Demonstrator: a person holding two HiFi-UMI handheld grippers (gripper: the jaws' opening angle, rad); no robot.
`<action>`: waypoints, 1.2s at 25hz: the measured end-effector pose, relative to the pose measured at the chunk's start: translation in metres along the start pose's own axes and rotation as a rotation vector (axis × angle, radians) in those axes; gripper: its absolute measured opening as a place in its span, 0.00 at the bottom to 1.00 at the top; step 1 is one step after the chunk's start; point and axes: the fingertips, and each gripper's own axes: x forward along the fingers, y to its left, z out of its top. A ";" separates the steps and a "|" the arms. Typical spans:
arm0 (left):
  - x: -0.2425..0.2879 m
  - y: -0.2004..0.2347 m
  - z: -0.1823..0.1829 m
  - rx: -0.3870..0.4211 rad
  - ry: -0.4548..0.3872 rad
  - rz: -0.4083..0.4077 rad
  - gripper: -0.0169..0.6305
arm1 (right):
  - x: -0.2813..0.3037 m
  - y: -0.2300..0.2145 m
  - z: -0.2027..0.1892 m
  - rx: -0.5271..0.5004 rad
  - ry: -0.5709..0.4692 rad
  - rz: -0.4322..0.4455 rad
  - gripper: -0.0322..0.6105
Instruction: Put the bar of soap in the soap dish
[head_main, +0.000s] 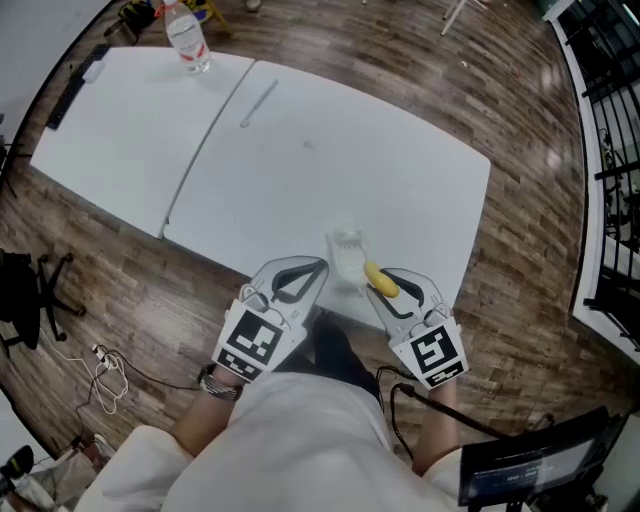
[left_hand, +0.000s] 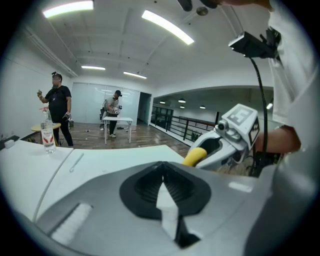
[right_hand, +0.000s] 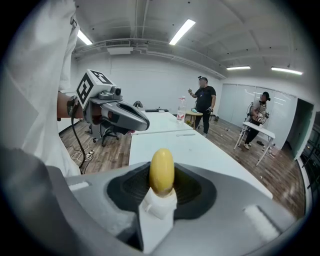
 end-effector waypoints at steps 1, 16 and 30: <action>0.001 -0.001 -0.002 -0.002 0.004 -0.001 0.04 | 0.001 0.000 -0.003 -0.004 0.008 0.003 0.24; 0.008 0.004 -0.015 -0.031 0.055 0.004 0.04 | 0.026 0.012 -0.035 -0.108 0.152 0.120 0.24; 0.014 0.006 -0.028 -0.098 0.074 0.008 0.04 | 0.042 0.027 -0.059 -0.172 0.259 0.218 0.24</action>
